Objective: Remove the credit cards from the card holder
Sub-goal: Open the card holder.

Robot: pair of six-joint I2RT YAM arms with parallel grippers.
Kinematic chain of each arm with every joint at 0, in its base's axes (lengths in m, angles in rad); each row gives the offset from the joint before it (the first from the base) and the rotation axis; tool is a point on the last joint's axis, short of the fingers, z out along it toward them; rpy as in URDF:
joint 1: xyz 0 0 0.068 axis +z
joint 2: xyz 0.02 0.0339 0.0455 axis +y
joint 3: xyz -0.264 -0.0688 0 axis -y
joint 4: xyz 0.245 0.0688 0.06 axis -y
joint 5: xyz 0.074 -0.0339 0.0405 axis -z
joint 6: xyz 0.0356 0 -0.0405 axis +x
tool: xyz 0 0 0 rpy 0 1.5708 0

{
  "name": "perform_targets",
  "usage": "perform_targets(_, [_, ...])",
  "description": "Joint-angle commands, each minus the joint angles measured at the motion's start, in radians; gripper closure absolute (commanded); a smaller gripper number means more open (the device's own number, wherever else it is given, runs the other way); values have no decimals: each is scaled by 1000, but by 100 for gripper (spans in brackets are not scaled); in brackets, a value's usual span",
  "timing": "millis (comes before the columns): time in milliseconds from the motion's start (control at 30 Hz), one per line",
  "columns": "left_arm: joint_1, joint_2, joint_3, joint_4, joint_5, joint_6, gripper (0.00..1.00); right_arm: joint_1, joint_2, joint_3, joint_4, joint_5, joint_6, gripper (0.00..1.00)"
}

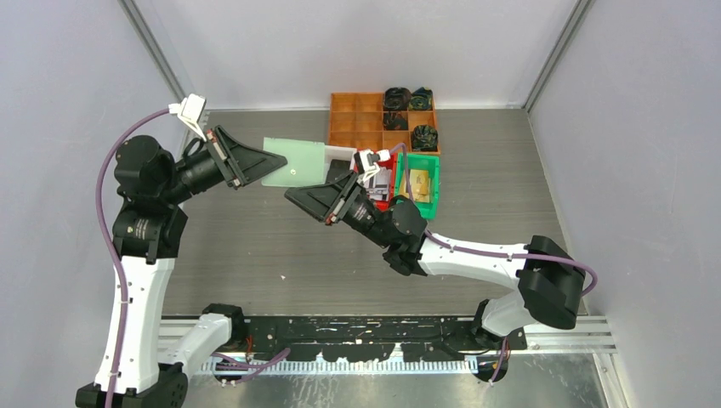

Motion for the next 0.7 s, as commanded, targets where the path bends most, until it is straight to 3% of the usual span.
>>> perform_targets(0, [17, 2, 48, 101, 30, -75, 100, 4, -15, -23, 84, 59, -55, 62])
perform_targets(333, [25, -4, 40, 104, 29, -104, 100, 11, -16, -8, 60, 64, -117, 54])
perform_targets(533, [26, -8, 40, 105, 31, -124, 100, 12, 23, -23, 139, 122, -91, 48])
perform_targets(667, [25, -14, 34, 114, 37, -138, 100, 0, 58, -6, 224, 113, -54, 49])
